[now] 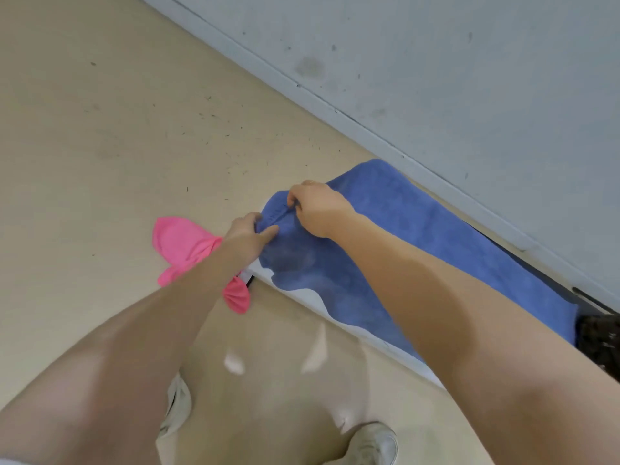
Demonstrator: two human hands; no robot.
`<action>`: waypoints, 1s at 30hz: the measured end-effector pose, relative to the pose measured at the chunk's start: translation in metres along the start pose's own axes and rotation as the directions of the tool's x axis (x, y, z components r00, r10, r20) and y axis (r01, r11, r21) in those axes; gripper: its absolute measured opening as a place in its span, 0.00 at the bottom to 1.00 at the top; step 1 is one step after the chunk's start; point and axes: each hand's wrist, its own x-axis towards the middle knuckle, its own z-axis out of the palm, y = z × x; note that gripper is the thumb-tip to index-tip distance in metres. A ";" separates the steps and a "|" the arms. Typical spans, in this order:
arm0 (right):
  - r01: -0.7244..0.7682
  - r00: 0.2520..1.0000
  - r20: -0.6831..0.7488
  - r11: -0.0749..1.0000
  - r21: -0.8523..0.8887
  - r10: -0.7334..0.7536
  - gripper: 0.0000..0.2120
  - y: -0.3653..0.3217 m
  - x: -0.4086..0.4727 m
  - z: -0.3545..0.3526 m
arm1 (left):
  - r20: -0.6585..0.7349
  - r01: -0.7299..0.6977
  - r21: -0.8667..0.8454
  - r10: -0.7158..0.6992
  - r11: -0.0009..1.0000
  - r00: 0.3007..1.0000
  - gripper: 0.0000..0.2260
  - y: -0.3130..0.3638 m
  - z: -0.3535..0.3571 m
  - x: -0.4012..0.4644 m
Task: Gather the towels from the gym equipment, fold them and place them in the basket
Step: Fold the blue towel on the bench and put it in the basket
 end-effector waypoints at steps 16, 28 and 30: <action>0.070 0.995 -0.092 0.951 0.301 -0.044 0.20 -0.015 0.028 -0.008 | -0.024 -0.176 0.111 0.180 0.978 0.983 0.13 0.029 -0.022 0.034; -0.246 0.943 0.275 0.947 0.207 0.185 0.11 0.013 -0.022 -0.059 | 0.180 -0.505 0.009 0.495 0.863 0.850 0.09 0.075 -0.038 -0.034; -0.218 0.958 0.223 0.963 0.158 0.181 0.16 0.019 -0.029 -0.054 | 0.210 -0.495 -0.003 0.485 0.869 0.849 0.09 0.075 -0.035 -0.041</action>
